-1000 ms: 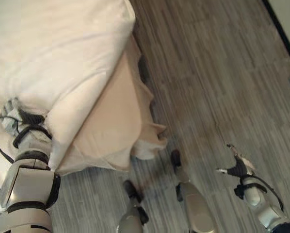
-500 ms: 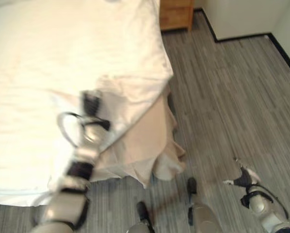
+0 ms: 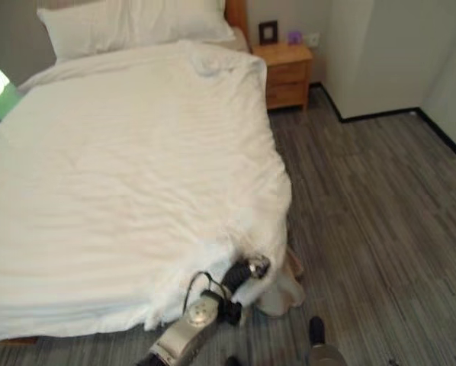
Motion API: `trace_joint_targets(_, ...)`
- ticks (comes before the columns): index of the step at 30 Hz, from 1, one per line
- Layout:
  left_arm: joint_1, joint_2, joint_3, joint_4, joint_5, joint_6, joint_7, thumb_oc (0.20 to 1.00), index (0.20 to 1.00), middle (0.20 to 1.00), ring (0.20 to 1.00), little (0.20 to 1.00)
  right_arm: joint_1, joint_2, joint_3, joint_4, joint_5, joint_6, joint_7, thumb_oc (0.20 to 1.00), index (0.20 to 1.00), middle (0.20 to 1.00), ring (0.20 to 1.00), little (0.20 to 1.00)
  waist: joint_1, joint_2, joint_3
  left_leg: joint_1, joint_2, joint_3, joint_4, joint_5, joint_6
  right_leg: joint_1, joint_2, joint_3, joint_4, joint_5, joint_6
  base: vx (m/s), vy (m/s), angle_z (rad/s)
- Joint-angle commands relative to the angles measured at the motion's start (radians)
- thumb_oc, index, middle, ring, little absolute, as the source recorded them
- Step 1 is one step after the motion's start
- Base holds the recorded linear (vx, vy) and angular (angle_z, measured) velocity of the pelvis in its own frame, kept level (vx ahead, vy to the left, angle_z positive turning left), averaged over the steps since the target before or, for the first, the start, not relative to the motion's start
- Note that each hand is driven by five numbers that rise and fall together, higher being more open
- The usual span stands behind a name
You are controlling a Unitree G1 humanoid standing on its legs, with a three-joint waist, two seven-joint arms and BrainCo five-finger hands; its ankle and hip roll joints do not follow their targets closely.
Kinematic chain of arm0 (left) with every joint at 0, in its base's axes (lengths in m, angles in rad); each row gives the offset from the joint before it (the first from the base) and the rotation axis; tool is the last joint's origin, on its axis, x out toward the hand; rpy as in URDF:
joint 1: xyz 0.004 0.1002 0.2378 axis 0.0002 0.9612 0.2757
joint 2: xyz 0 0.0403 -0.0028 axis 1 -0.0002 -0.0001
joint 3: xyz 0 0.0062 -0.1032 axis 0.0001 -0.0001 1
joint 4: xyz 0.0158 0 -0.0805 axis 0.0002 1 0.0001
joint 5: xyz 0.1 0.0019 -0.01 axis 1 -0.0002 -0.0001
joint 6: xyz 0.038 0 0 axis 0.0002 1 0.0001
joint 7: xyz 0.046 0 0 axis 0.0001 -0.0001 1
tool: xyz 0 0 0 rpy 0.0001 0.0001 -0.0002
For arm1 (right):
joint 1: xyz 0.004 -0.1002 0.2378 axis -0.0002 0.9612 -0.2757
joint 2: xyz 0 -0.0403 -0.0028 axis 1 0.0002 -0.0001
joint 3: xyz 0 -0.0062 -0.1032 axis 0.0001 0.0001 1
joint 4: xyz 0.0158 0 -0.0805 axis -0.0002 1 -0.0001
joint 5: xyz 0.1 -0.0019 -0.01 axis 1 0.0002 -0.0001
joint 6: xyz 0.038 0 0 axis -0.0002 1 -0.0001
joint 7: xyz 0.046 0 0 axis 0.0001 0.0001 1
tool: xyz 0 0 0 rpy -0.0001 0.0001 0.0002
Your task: Making the bed.
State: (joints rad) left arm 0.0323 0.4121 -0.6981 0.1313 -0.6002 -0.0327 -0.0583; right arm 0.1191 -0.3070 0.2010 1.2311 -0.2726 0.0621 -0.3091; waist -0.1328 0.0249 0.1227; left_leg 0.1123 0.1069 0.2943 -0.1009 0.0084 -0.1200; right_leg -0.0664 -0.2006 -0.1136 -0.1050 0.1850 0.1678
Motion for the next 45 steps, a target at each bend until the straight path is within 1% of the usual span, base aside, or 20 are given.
trace_joint_targets(1,-0.040,-0.023,-0.034,-0.149,-0.110,-0.013,-0.112,1.000,1.000,1.000,1.000,1.000,-0.043,-0.026,-0.014,0.096,0.020,0.041,0.035,1.000,1.000,1.000,1.000,1.000,-0.015,0.008,0.044,0.019,0.009,-0.025,0.014,-0.061,0.024,0.090,-0.052,0.031,0.018,-0.135,0.057,0.01,-0.006,-0.08)
trace_joint_targets(6,-0.229,-0.065,-0.134,-0.308,-0.240,-0.027,-0.123,1.000,1.000,1.000,1.000,1.000,-0.065,-0.108,-0.058,0.175,0.013,0.067,0.025,1.000,1.000,1.000,1.000,1.000,-0.045,0.016,0.036,0.045,0.002,-0.043,0.014,-0.066,0.024,0.130,-0.056,0.037,0.021,-0.151,0.058,-0.01,-0.007,0.03)
trace_joint_targets(11,-0.389,-0.098,-0.105,-0.393,-0.332,-0.101,-0.052,1.000,1.000,1.000,1.000,1.000,-0.138,-0.217,-0.075,0.168,0.012,0.070,-0.019,1.000,1.000,1.000,1.000,1.000,-0.045,0.018,0.035,0.051,-0.003,-0.047,0.014,-0.065,0.027,0.127,-0.052,0.045,0.021,-0.149,0.057,-0.04,-0.004,-0.02)
trace_joint_targets(14,-0.470,-0.068,0.008,-0.440,-0.277,-0.180,0.055,1.000,1.000,1.000,1.000,1.000,-0.196,-0.309,-0.072,0.135,-0.013,0.058,-0.069,1.000,1.000,1.000,1.000,1.000,-0.028,0.008,0.027,0.061,-0.004,-0.046,0.014,-0.063,0.024,0.140,-0.048,0.043,0.019,-0.148,0.055,0.00,-0.011,-0.06)
trace_joint_targets(17,-0.467,-0.048,0.096,-0.428,-0.223,-0.204,0.123,1.000,1.000,1.000,1.000,1.000,-0.219,-0.351,-0.070,0.088,-0.021,0.038,-0.097,1.000,1.000,1.000,1.000,1.000,-0.015,0.000,0.017,0.062,-0.001,-0.049,0.014,-0.060,0.020,0.151,-0.045,0.037,0.018,-0.152,0.053,0.03,-0.038,0.03)
trace_joint_targets(18,-0.437,-0.018,0.186,-0.388,-0.134,-0.211,0.178,1.000,1.000,1.000,1.000,1.000,-0.246,-0.441,-0.095,0.059,-0.005,0.006,-0.105,1.000,1.000,1.000,1.000,1.000,0.005,-0.012,0.009,0.061,0.003,-0.056,0.014,-0.055,0.014,0.161,-0.040,0.027,0.018,-0.155,0.050,0.02,-0.035,-0.06)
trace_joint_targets(19,-0.435,-0.019,0.188,-0.390,-0.132,-0.210,0.180,1.000,1.000,1.000,1.000,1.000,-0.248,-0.442,-0.093,0.060,-0.004,0.006,-0.105,0.730,0.730,0.730,0.730,0.730,0.003,-0.011,0.009,0.061,0.003,-0.057,0.014,-0.055,0.014,0.162,-0.040,0.026,0.018,-0.155,0.050,0.03,-0.072,0.06)
trace_joint_targets(20,-0.357,0.036,0.295,-0.372,0.019,-0.212,0.240,1.000,1.000,1.000,1.000,1.000,-0.280,-0.485,-0.071,-0.004,-0.003,-0.015,-0.121,0.200,0.200,0.200,0.200,0.200,0.022,-0.023,0.004,0.060,0.007,-0.062,0.014,-0.050,0.009,0.168,-0.037,0.014,0.018,-0.155,0.047,0.04,-0.047,0.27)
trace_joint_targets(21,-0.240,0.067,0.429,-0.348,0.127,-0.218,0.289,1.000,1.000,1.000,1.000,1.000,-0.272,-0.514,-0.082,-0.197,-0.027,-0.044,-0.144,0.200,0.200,0.200,0.200,0.200,0.036,-0.029,0.003,0.064,0.011,-0.061,0.014,-0.052,0.008,0.173,-0.039,0.006,0.018,-0.157,0.047,0.03,-0.050,0.37)
trace_joint_targets(23,-0.237,0.067,0.430,-0.351,0.128,-0.217,0.289,1.000,1.000,1.000,1.000,1.000,-0.270,-0.514,-0.083,-0.201,-0.028,-0.041,-0.144,0.200,0.200,0.200,0.200,0.200,0.035,-0.029,-0.002,0.057,0.011,-0.061,0.014,-0.047,0.008,0.166,-0.039,0.007,0.018,-0.153,0.046,0.02,-0.005,0.13)
trace_joint_targets(24,-0.122,0.049,0.558,-0.290,0.205,-0.214,0.346,1.000,1.000,1.000,1.000,1.000,-0.243,-0.535,-0.133,-0.538,-0.048,-0.065,-0.161,0.200,0.200,0.200,0.200,0.200,0.044,-0.034,-0.005,0.061,0.014,-0.060,0.014,-0.052,0.012,0.170,-0.043,-0.002,0.018,-0.154,0.047,0.04,0.014,-0.15)
trace_joint_targets(26,-0.017,0.005,0.683,-0.183,0.298,-0.199,0.407,1.000,1.000,1.000,1.000,1.000,-0.197,-0.471,-0.222,-0.870,-0.025,-0.104,-0.167,0.200,0.200,0.200,0.200,0.200,0.061,-0.033,-0.010,0.052,0.016,-0.067,0.014,-0.050,0.017,0.164,-0.046,-0.014,0.018,-0.145,0.043,0.03,0.013,0.20)
trace_joint_targets(31,0.096,-0.052,0.784,-0.019,0.343,-0.168,0.442,1.000,1.000,1.000,1.000,1.000,-0.200,-0.280,-0.203,-1.095,0.208,-0.175,-0.086,0.200,0.200,0.200,0.200,0.200,0.115,-0.042,-0.014,0.033,0.018,-0.089,0.014,-0.044,0.018,0.165,-0.051,-0.044,0.019,-0.142,0.040,0.01,0.008,0.19)
trace_joint_targets(35,0.133,-0.080,0.804,0.085,0.320,-0.151,0.447,1.000,1.000,1.000,1.000,1.000,-0.211,-0.171,-0.172,-1.090,0.426,-0.217,-0.024,0.200,0.200,0.200,0.200,0.200,0.154,-0.048,-0.009,0.015,0.014,-0.117,0.014,-0.039,0.017,0.172,-0.057,-0.077,0.019,-0.143,0.040,-0.01,0.025,0.53)
trace_joint_targets(37,0.145,-0.090,0.798,0.127,0.309,-0.142,0.436,1.000,1.000,1.000,1.000,1.000,-0.218,-0.107,-0.174,-1.070,0.557,-0.240,0.003,0.200,0.200,0.200,0.200,0.200,0.192,-0.050,-0.002,-0.003,0.011,-0.144,0.014,-0.033,0.016,0.176,-0.060,-0.107,0.020,-0.142,0.042,-0.02,0.035,0.19)
trace_joint_targets(38,0.139,-0.102,0.773,0.161,0.296,-0.136,0.416,1.000,1.000,1.000,1.000,1.000,-0.226,-0.060,-0.182,-1.053,0.666,-0.255,0.022,0.200,0.200,0.200,0.200,0.200,0.240,-0.050,-0.002,-0.024,0.007,-0.179,0.014,-0.028,0.013,0.183,-0.066,-0.151,0.019,-0.139,0.046,0.00,0.028,0.30)
trace_joint_targets(39,0.139,-0.101,0.771,0.162,0.296,-0.136,0.416,1.000,1.000,1.000,1.000,1.000,-0.226,-0.060,-0.184,-1.051,0.668,-0.256,0.023,0.200,0.200,0.200,0.200,0.200,0.238,-0.051,-0.003,-0.026,0.006,-0.183,0.014,-0.027,0.014,0.184,-0.066,-0.155,0.019,-0.139,0.047,-0.02,0.050,0.58)
trace_joint_targets(40,0.136,-0.109,0.740,0.189,0.302,-0.120,0.391,1.000,1.000,1.000,1.000,1.000,-0.227,-0.030,-0.192,-1.025,0.752,-0.269,0.037,0.200,0.200,0.200,0.200,0.200,0.282,-0.052,-0.004,-0.046,0.004,-0.214,0.014,-0.023,0.010,0.192,-0.069,-0.197,0.018,-0.137,0.052,-0.01,0.030,0.68)
trace_joint_targets(41,0.136,-0.108,0.738,0.189,0.301,-0.120,0.391,1.000,1.000,1.000,1.000,1.000,-0.227,-0.031,-0.193,-1.024,0.754,-0.270,0.039,0.200,0.200,0.200,0.200,0.200,0.281,-0.052,-0.005,-0.048,0.004,-0.217,0.014,-0.022,0.010,0.192,-0.069,-0.200,0.018,-0.138,0.052,-0.02,0.037,0.73)
trace_joint_targets(45,0.203,-0.133,0.700,0.244,0.264,-0.084,0.294,1.000,1.000,1.000,1.000,1.000,-0.231,-0.010,-0.173,-0.982,0.941,-0.285,0.126,0.200,0.200,0.200,0.200,0.200,0.380,-0.057,-0.007,-0.090,-0.005,-0.281,0.014,-0.008,0.006,0.206,-0.069,-0.271,0.018,-0.141,0.055,-0.02,0.002,0.56)
